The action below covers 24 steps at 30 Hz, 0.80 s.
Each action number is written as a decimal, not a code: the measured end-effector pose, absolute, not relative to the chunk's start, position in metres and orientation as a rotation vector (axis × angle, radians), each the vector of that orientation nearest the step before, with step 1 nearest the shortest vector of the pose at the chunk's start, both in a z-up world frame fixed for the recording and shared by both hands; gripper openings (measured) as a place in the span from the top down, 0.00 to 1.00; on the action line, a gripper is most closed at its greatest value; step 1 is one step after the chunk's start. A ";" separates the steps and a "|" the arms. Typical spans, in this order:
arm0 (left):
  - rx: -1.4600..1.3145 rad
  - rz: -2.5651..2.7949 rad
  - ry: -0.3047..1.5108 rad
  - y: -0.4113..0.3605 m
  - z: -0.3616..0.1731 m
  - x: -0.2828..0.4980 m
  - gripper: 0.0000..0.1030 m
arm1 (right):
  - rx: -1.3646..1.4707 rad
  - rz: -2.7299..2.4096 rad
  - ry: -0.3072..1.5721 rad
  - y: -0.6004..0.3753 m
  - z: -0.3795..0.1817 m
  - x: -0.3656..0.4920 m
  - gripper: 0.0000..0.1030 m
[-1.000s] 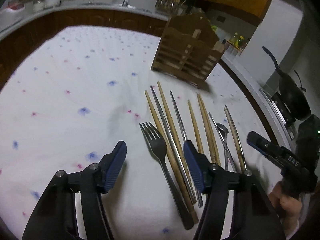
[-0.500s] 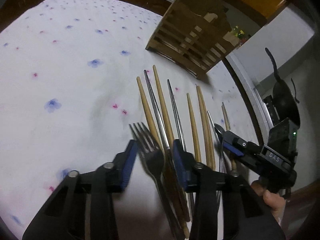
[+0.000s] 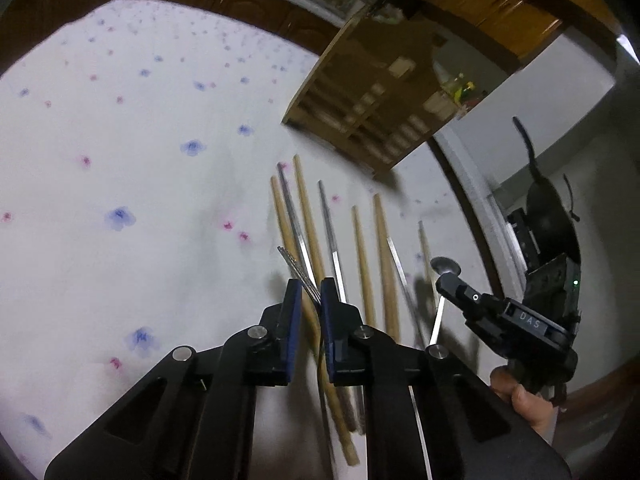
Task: Organize utensils
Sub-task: 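Close the left tool on a thin metal chopstick while the right tool grasps a silver spoon, then lift the chopstick with the left tool while the right tool lifts the spoon toward the holder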
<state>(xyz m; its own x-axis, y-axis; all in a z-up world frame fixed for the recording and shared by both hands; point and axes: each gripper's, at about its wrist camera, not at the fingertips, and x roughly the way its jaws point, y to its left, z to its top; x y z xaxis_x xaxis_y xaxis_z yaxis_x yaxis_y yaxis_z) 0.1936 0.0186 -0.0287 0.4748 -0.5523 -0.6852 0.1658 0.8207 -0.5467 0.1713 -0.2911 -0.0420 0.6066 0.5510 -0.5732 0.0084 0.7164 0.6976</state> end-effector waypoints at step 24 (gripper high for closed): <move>-0.437 -0.450 0.702 0.042 0.067 0.169 0.98 | 0.424 0.306 0.563 -0.275 0.074 0.145 0.98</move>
